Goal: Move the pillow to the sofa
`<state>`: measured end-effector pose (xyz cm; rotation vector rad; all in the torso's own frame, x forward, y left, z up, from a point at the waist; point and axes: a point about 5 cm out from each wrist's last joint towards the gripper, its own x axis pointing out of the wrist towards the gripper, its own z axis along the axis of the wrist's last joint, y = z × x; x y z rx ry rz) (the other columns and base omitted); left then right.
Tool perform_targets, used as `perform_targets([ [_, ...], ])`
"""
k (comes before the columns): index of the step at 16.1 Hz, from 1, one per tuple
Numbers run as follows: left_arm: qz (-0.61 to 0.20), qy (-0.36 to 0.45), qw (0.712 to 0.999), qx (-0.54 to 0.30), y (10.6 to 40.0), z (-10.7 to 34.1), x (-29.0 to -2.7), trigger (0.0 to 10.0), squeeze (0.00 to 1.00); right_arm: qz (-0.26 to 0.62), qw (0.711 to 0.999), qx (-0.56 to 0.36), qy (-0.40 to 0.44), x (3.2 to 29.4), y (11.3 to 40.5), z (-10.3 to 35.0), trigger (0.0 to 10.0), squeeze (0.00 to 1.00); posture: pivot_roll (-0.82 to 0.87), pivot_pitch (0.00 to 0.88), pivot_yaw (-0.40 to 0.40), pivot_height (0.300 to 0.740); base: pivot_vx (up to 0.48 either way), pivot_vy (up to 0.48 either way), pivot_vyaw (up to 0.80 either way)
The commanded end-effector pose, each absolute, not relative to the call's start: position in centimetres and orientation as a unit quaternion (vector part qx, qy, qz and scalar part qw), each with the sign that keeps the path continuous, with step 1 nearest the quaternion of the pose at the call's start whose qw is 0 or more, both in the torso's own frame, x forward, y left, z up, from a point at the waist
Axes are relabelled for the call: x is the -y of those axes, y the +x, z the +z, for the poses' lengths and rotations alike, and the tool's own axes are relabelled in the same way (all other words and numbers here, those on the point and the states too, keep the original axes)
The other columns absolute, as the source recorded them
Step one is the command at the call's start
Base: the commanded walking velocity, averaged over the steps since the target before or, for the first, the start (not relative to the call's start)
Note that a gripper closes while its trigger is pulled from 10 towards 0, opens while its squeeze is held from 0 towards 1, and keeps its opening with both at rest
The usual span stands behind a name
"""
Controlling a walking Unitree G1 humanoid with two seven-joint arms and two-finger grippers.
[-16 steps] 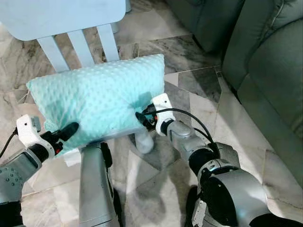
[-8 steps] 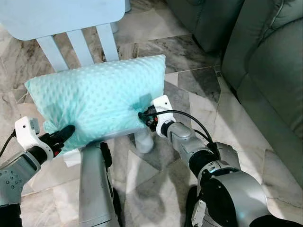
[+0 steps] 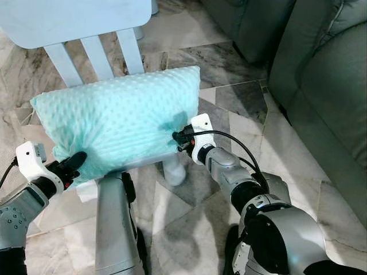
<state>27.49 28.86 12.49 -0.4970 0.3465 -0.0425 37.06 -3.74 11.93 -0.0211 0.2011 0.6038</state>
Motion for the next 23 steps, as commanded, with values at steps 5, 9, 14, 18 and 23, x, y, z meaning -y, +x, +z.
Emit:
perform_targets([
  [5, 0.000, -0.241, 0.952, -0.189, 26.6, 11.3, -29.3, 0.0, 0.00, 0.315, 0.941, -0.126, 0.016, 2.9, 36.2, 10.8, 0.0, 0.00, 0.24, 0.330, 0.025, 0.392, 0.000, 0.000, 0.00],
  [9, 0.021, -0.233, 0.962, -0.144, 27.5, 12.3, -29.2, 0.0, 0.00, 0.329, 0.939, -0.091, 0.048, 2.6, 36.8, 12.4, 0.0, 0.00, 0.23, 0.316, 0.016, 0.392, 0.000, 0.000, 0.00],
  [14, 0.073, -0.165, 0.981, -0.074, 29.1, 13.1, -28.5, 0.0, 0.00, 0.347, 0.933, -0.035, 0.085, 3.9, 37.7, 14.5, 0.0, 0.00, 0.15, 0.232, -0.021, 0.392, 0.000, 0.000, 0.00],
  [18, 0.082, -0.118, 0.990, 0.003, 29.8, 14.5, -26.6, 0.0, 0.00, 0.353, 0.930, 0.012, 0.104, 5.4, 38.0, 15.7, 0.0, 0.00, 0.09, 0.121, -0.045, 0.392, 0.000, 0.000, 0.00],
  [23, 0.074, -0.117, 0.989, 0.054, 31.0, 15.3, -24.2, 0.0, 0.00, 0.338, 0.935, 0.058, 0.092, 7.3, 37.3, 15.4, 0.0, 0.00, 0.03, 0.000, -0.048, 0.392, 0.000, 0.000, 0.00],
])
